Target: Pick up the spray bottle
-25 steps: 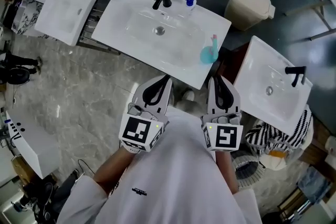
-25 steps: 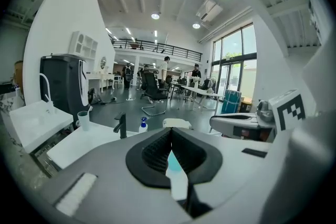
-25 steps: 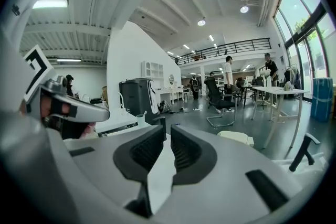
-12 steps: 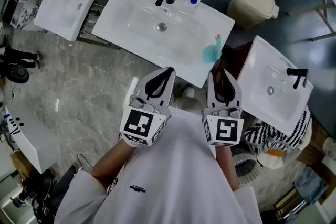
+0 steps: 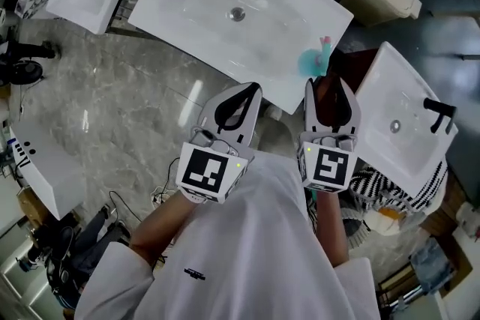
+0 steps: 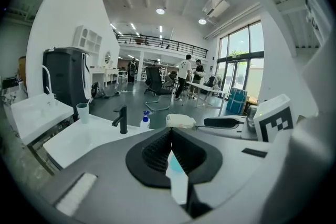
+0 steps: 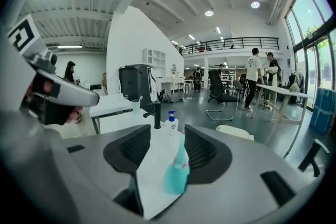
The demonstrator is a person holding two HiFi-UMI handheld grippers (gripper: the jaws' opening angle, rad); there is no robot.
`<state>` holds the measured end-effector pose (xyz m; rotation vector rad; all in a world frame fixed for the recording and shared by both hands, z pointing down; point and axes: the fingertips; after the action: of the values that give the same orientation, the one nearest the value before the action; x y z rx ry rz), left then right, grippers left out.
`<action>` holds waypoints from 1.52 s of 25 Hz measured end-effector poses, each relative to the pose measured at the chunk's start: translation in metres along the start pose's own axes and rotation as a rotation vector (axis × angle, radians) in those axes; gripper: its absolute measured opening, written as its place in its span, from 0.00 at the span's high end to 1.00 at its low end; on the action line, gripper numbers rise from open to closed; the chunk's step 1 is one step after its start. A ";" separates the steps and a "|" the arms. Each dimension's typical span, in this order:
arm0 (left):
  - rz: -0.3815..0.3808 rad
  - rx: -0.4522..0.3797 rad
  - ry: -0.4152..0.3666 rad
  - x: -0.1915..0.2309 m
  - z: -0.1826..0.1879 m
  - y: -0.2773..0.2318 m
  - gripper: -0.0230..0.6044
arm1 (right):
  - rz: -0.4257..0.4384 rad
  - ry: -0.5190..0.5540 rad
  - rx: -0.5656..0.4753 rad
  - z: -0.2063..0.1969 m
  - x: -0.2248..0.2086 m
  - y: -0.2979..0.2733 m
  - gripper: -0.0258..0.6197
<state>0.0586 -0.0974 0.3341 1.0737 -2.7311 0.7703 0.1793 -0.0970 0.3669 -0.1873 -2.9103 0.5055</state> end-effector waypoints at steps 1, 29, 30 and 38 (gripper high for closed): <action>0.006 0.005 0.010 0.001 -0.003 -0.004 0.96 | -0.006 0.014 0.008 -0.004 -0.001 -0.004 0.69; 0.087 0.128 0.120 0.010 -0.087 -0.073 0.96 | 0.114 0.032 0.019 -0.108 -0.017 -0.082 0.65; 0.088 0.128 0.120 0.010 -0.088 -0.072 0.96 | 0.118 0.031 0.025 -0.109 -0.017 -0.083 0.65; 0.087 0.124 0.115 0.015 -0.086 -0.069 0.96 | 0.102 0.037 0.023 -0.111 -0.016 -0.086 0.71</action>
<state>0.0865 -0.1071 0.4416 0.9053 -2.6787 0.9932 0.2089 -0.1442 0.4963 -0.3397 -2.8684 0.5453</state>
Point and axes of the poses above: the fingertips, and each gripper's own axes: y backward along the fingers, x to its left, z out of its top, and after that the axes turned 7 degrees about y, right-handed
